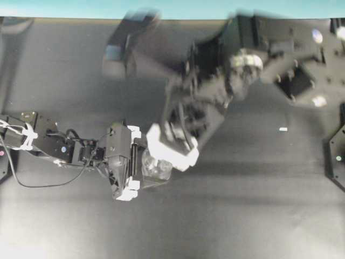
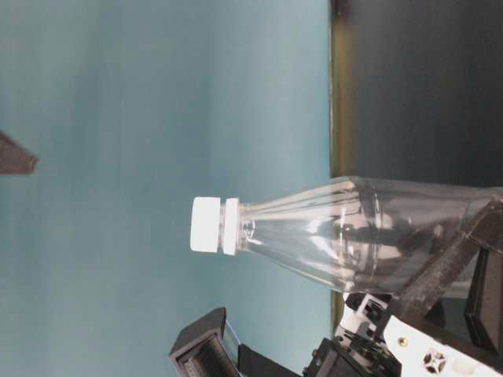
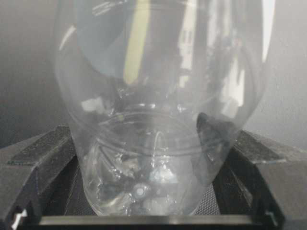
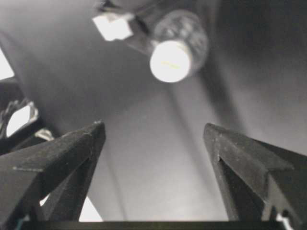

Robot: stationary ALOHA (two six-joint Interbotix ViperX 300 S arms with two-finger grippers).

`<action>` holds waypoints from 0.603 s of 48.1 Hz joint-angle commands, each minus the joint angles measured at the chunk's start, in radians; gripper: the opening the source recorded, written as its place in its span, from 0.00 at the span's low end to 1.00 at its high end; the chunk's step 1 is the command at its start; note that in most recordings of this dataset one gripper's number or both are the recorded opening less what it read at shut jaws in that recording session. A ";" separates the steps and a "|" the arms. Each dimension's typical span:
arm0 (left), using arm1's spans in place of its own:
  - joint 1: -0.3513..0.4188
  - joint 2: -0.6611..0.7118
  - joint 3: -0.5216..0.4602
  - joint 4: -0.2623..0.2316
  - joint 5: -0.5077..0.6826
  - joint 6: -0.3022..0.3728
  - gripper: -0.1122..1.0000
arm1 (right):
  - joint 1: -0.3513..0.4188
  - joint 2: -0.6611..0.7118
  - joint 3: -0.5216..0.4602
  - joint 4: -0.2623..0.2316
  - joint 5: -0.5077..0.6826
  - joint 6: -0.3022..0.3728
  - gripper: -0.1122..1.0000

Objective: Open the bottle cap by holding the bottle with the left arm and twisting the cap with the right arm.

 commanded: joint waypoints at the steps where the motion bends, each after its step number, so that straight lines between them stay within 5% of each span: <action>1: -0.008 0.005 -0.009 0.002 0.002 -0.003 0.85 | 0.040 0.021 -0.038 0.005 0.009 0.046 0.81; 14: -0.011 0.005 -0.009 0.003 0.002 -0.005 0.85 | 0.040 0.110 -0.009 0.005 -0.006 0.207 0.81; 29: -0.011 0.005 -0.009 0.003 0.002 -0.003 0.85 | 0.003 0.138 0.044 0.003 -0.052 0.213 0.81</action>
